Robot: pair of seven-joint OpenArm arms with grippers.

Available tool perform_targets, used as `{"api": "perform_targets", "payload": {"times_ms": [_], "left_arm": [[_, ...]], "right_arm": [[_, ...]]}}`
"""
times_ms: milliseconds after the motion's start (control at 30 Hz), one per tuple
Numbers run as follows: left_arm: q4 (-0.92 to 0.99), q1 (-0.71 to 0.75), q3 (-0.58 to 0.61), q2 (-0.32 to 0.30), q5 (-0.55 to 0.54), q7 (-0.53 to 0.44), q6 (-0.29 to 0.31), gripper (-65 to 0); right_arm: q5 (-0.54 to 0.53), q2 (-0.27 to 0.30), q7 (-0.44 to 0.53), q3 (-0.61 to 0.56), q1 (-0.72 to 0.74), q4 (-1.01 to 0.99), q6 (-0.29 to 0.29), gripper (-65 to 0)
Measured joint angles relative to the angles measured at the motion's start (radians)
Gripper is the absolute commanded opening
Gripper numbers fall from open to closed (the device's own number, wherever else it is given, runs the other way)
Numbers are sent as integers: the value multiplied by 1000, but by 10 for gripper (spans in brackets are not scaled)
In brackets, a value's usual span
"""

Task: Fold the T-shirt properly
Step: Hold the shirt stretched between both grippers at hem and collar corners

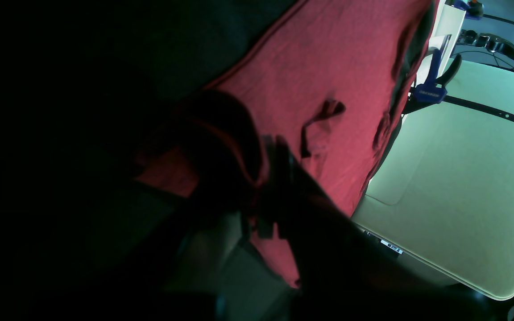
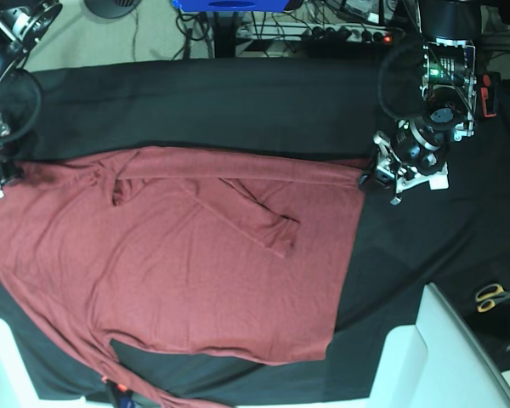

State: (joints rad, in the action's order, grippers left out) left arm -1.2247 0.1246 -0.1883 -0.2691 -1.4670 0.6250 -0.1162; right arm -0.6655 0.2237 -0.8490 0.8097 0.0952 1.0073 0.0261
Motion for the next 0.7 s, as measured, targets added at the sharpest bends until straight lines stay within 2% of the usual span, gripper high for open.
{"api": "perform_targets", "payload": {"times_ms": [67, 200, 267, 433, 533, 700], "left_arm": [[0, 0, 0, 0, 0, 0, 0, -650], [0, 0, 0, 0, 0, 0, 0, -650], [0, 0, 0, 0, 0, 0, 0, -650], [0, 0, 0, 0, 0, 0, 0, -650], [1, 0, 0, 0, 0, 0, 0, -650], [1, 0, 0, 0, 0, 0, 0, -650]], "right_arm": [[3, 0, 0, 0, 7, 0, 0, -342], [3, 3, -2, 0, 9, -1, 0, -501], [3, 11, 0, 0, 10, -2, 0, -560], [3, 16, -5, 0, 13, -2, 0, -585], [3, 15, -7, 0, 16, -2, -1, -638], [6, 14, -8, -1, 47, -2, -3, -641]]}}
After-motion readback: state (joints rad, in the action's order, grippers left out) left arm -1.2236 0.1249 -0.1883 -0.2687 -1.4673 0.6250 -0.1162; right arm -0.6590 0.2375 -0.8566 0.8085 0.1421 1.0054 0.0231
